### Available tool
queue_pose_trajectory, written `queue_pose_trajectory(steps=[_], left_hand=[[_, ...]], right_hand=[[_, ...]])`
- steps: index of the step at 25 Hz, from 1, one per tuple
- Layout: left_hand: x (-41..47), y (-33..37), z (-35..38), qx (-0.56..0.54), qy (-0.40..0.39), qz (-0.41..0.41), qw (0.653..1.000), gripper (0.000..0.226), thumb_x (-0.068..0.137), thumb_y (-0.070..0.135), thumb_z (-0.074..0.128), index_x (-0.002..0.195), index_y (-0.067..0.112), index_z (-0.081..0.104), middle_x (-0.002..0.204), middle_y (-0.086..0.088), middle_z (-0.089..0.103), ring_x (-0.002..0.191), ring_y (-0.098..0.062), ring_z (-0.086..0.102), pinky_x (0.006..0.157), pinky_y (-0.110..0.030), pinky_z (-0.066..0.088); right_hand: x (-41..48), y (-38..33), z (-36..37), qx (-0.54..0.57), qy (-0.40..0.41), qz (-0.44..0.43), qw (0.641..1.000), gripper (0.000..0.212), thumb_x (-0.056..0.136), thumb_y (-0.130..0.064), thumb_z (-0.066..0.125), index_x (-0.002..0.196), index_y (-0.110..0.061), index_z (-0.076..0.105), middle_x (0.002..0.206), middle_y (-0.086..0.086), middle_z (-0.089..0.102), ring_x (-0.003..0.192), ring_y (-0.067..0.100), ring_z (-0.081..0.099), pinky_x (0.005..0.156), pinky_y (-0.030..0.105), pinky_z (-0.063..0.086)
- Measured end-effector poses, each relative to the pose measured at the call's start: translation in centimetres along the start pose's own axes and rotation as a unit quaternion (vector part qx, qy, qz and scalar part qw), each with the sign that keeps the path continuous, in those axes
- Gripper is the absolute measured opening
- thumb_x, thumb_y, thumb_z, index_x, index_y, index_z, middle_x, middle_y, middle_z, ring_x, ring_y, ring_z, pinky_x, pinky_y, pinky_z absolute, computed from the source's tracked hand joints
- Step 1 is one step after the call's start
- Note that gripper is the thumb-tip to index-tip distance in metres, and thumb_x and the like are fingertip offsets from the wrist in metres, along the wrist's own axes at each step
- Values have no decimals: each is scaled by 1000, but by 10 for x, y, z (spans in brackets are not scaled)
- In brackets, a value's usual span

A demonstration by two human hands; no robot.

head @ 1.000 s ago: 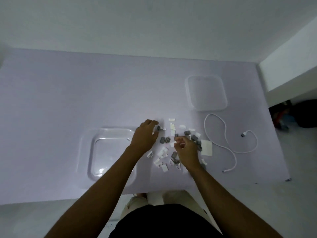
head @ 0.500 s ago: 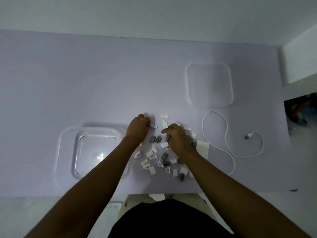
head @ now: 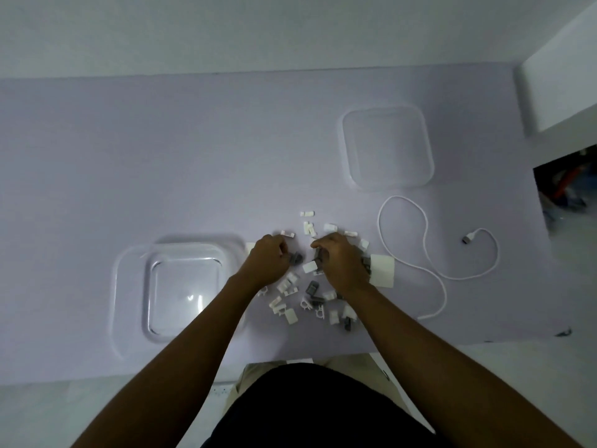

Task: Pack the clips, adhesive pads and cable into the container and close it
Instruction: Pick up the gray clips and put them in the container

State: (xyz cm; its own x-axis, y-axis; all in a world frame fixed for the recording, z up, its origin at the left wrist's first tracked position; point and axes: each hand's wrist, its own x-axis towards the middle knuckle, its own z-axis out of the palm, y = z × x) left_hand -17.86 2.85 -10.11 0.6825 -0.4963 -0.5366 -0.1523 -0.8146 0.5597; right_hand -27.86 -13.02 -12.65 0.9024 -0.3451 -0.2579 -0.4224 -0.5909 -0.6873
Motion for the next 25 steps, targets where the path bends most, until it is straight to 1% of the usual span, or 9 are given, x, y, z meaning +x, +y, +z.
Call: queue_pose_trajectory(steps=[2, 5, 11, 13, 16, 19, 22, 23, 25], left_hand=[[2, 3, 7, 40, -13, 6, 999, 28, 93, 30, 59, 106, 5, 57, 100, -7, 52, 84, -22, 54, 72, -27, 41], [5, -1, 18, 83, -19, 25, 996, 38, 96, 24, 57, 126, 3, 49, 117, -16, 53, 95, -29, 61, 74, -25, 41], [9, -7, 25, 86, 6, 40, 995, 29, 97, 11, 51, 125, 3, 49, 112, -20, 61, 98, -35, 63, 77, -33, 46], [9, -7, 23, 50, 3, 20, 999, 22, 98, 12, 48, 117, 2, 52, 104, -19, 64, 91, -33, 63, 72, -33, 46], [6, -3, 17, -85, -22, -24, 996, 14, 96, 11, 47, 102, 10, 59, 88, -8, 62, 71, -21, 55, 66, -29, 41], [1, 1, 12, -341, -95, -131, 926, 22, 92, 7, 37, 86, 11, 58, 65, -4, 41, 48, -15, 31, 47, -24, 27], [2, 5, 11, -482, -155, -195, 840, 15, 87, 14, 43, 73, 14, 49, 61, -1, 30, 45, -12, 18, 43, -21, 16], [4, 6, 12, -488, -168, -194, 834, 18, 89, 18, 47, 71, 15, 45, 59, 0, 31, 44, -11, 18, 41, -20, 16], [4, 9, 14, -446, -167, -175, 862, 25, 93, 15, 54, 70, 14, 45, 54, -1, 37, 40, -10, 22, 37, -19, 19]], right_hand=[[-4, -2, 3, -9, 32, -7, 999, 20, 90, -5, 60, 107, -5, 72, 110, 13, 67, 100, 26, 63, 88, 27, 48], [-5, -3, 8, -36, 24, 10, 999, 23, 89, -16, 67, 111, -7, 68, 110, 13, 65, 100, 25, 61, 86, 33, 52], [0, -10, -1, 104, 60, 111, 987, 26, 87, -7, 67, 112, -10, 66, 101, 7, 71, 89, 20, 67, 72, 18, 52], [-4, -13, -15, 320, 70, 220, 919, 30, 85, -6, 72, 114, -11, 65, 99, 5, 72, 87, 19, 70, 69, 17, 54], [-15, -11, -39, 667, 20, 280, 690, 28, 84, 0, 70, 110, -10, 64, 99, 12, 71, 83, 20, 68, 71, 28, 57], [-29, -3, -50, 746, -8, 280, 604, 12, 90, -13, 61, 101, -13, 66, 96, 10, 70, 76, 18, 63, 60, 26, 53], [-37, 3, -55, 728, 25, 310, 611, 19, 94, -24, 52, 84, -13, 65, 78, 6, 64, 63, 16, 58, 49, 24, 42], [-37, 6, -56, 692, 49, 329, 641, 23, 94, -26, 53, 76, -14, 61, 69, 4, 57, 55, 14, 52, 46, 23, 36], [-37, 17, -54, 531, 103, 351, 765, 33, 93, -29, 61, 65, -15, 50, 59, 3, 40, 44, 12, 35, 42, 22, 28]])
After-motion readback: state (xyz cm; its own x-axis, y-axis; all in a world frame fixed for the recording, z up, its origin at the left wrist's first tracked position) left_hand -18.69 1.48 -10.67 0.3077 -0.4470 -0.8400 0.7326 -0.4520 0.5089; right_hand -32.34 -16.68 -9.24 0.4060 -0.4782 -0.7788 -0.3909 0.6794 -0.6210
